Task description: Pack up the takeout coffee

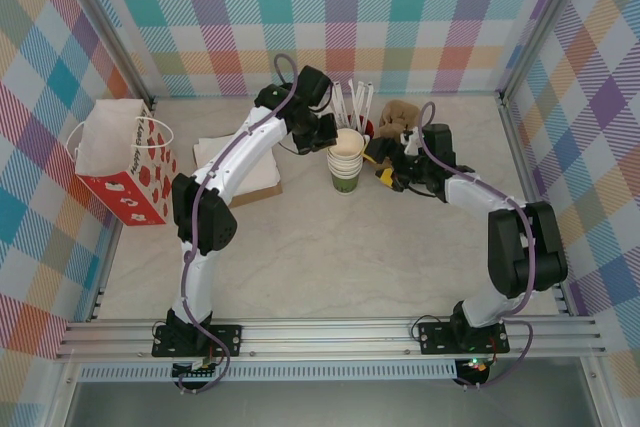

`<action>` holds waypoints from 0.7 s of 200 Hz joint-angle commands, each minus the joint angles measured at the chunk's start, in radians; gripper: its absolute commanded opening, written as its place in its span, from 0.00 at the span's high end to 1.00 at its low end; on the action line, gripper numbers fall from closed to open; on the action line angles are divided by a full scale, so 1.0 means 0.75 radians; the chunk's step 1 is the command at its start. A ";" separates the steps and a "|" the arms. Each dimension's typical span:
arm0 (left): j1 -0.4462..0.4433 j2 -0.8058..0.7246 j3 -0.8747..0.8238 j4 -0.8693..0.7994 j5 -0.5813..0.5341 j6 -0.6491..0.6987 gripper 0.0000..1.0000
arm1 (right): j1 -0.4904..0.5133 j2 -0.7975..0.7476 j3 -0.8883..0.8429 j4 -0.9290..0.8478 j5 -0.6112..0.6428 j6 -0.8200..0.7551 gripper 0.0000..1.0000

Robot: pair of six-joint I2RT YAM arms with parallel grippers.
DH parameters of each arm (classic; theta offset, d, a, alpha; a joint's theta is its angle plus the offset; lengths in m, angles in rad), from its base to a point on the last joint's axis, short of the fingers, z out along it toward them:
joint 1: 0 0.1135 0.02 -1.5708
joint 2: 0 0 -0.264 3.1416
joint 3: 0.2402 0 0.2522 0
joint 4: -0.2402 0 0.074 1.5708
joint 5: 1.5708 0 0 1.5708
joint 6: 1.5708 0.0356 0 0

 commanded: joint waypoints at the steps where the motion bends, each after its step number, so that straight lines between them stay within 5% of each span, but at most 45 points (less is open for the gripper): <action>1: -0.025 -0.089 -0.001 0.052 0.052 -0.034 0.95 | 0.011 0.027 -0.025 0.038 0.010 -0.004 0.06; 140: 0.004 -0.146 -0.003 0.104 0.057 -0.104 0.96 | 0.011 0.015 -0.037 0.012 0.035 -0.048 0.05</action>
